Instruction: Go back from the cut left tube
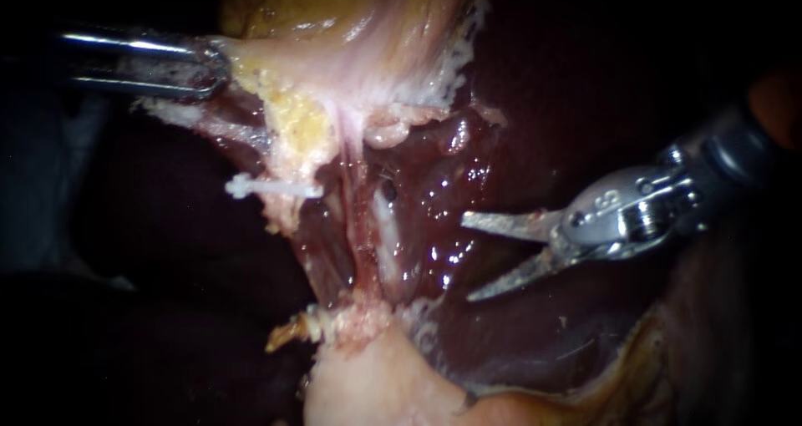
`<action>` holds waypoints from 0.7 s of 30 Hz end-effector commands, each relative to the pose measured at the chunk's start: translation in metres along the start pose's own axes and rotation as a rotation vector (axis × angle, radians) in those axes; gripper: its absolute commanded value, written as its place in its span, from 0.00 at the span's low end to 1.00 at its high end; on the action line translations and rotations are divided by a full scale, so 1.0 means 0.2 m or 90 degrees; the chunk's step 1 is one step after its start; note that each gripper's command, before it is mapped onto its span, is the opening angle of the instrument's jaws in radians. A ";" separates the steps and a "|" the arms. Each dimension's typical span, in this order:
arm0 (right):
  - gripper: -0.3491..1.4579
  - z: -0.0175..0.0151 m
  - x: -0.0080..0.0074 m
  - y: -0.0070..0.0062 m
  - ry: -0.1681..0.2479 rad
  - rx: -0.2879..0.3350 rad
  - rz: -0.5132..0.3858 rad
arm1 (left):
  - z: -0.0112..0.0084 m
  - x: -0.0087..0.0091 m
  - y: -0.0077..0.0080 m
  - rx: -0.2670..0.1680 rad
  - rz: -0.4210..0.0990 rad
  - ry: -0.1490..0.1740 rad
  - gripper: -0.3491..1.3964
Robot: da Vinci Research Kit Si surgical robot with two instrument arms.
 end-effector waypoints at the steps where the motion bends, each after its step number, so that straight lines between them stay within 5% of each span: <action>1: 0.99 -0.001 -0.001 0.001 -0.001 0.001 -0.003 | 0.000 0.000 0.000 0.000 0.000 0.000 0.00; 11: 0.98 -0.006 -0.003 0.002 0.003 0.022 0.003 | 0.004 -0.002 -0.002 0.002 0.002 0.001 0.00; 21: 0.98 -0.006 -0.004 0.002 0.003 0.022 0.002 | 0.024 -0.010 -0.010 0.006 0.010 0.004 0.00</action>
